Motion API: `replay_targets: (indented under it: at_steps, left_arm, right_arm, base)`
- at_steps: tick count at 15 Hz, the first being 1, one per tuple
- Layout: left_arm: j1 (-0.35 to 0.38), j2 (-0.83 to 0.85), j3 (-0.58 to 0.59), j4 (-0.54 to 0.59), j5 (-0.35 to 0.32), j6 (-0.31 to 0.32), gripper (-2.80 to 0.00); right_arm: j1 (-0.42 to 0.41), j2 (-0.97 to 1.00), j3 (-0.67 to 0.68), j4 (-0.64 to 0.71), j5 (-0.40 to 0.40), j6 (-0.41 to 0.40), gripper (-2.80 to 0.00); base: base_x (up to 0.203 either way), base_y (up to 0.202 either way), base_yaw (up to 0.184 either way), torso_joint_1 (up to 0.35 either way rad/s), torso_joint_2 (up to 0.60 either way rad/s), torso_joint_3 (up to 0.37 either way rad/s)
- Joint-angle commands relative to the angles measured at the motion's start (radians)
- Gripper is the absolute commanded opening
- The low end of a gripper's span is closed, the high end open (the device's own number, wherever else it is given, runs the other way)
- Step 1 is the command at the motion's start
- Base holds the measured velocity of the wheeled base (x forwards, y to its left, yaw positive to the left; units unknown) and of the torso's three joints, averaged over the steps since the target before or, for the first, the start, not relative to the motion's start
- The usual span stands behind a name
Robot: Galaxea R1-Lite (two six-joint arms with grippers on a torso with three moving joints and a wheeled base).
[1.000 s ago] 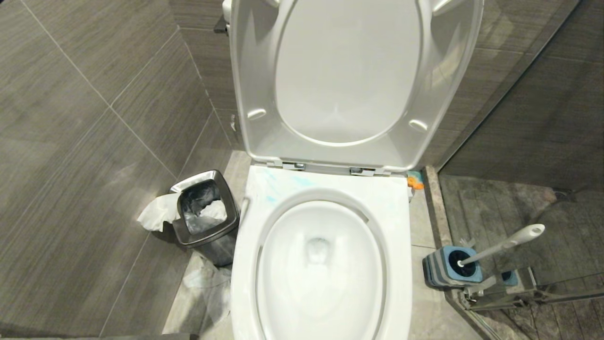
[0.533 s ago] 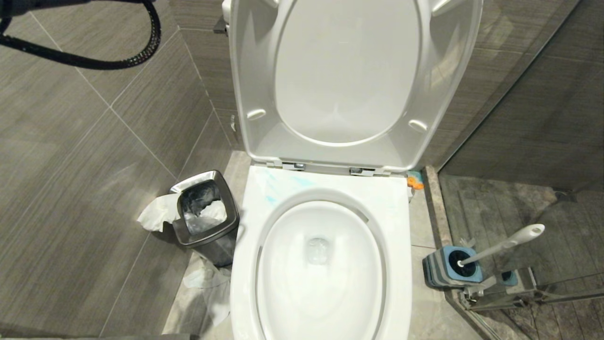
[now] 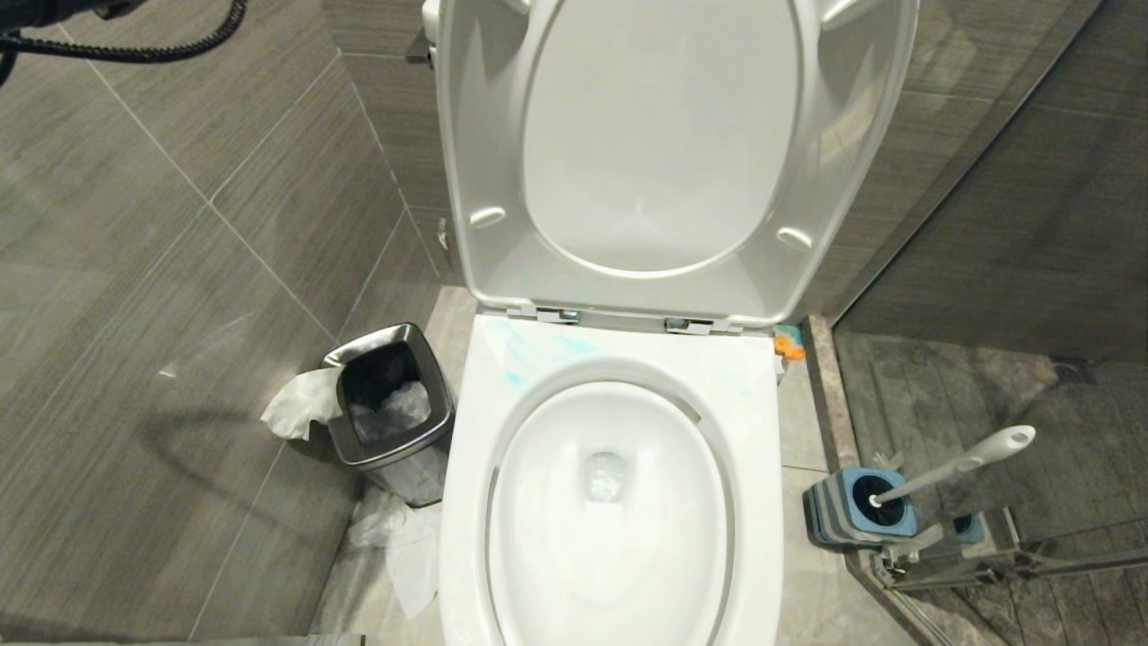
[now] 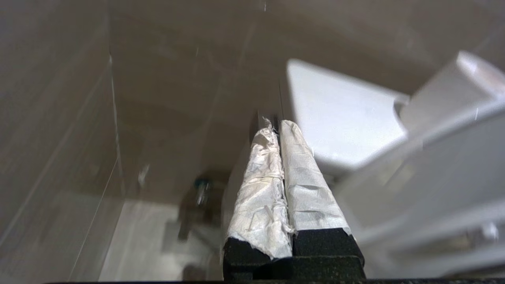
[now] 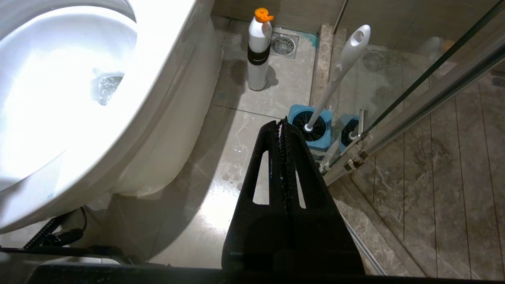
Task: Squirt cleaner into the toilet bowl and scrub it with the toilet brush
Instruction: Close the toilet lid
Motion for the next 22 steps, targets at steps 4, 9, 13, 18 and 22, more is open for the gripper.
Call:
replay_targets:
  at_steps: [4, 9, 13, 18, 22]
  left_arm:
    - [0.234, 0.160, -0.131, -0.271, -0.485, -0.436, -2.80]
    - [0.273, 0.231, -0.129, -0.572, -0.787, -0.649, -2.80]
    - [0.274, 0.318, -0.127, -0.714, -0.884, -0.543, -2.80]
    - [0.218, 0.383, -0.132, -0.723, -0.881, -0.299, -2.80]
    - [0.164, 0.389, -0.127, -0.716, -0.768, -0.258, -2.80]
  right_arm:
    - [0.000, 0.001, 0.000, 0.000, 0.000, 0.000, -2.80]
    - [0.000, 0.001, 0.000, 0.000, 0.000, 0.000, -2.80]
    - [0.000, 0.001, 0.000, 0.000, 0.000, 0.000, -2.80]
    - [0.000, 0.001, 0.000, 0.000, 0.000, 0.000, -2.80]
    - [0.000, 0.001, 0.000, 0.000, 0.000, 0.000, -2.80]
  base:
    - [0.000, 0.000, 0.000, 0.000, 0.00, 0.000]
    - [0.000, 0.000, 0.000, 0.000, 0.00, 0.000]
    - [0.000, 0.000, 0.000, 0.000, 0.00, 0.000]
    - [0.000, 0.000, 0.000, 0.000, 0.00, 0.000]
    - [0.000, 0.000, 0.000, 0.000, 0.00, 0.000]
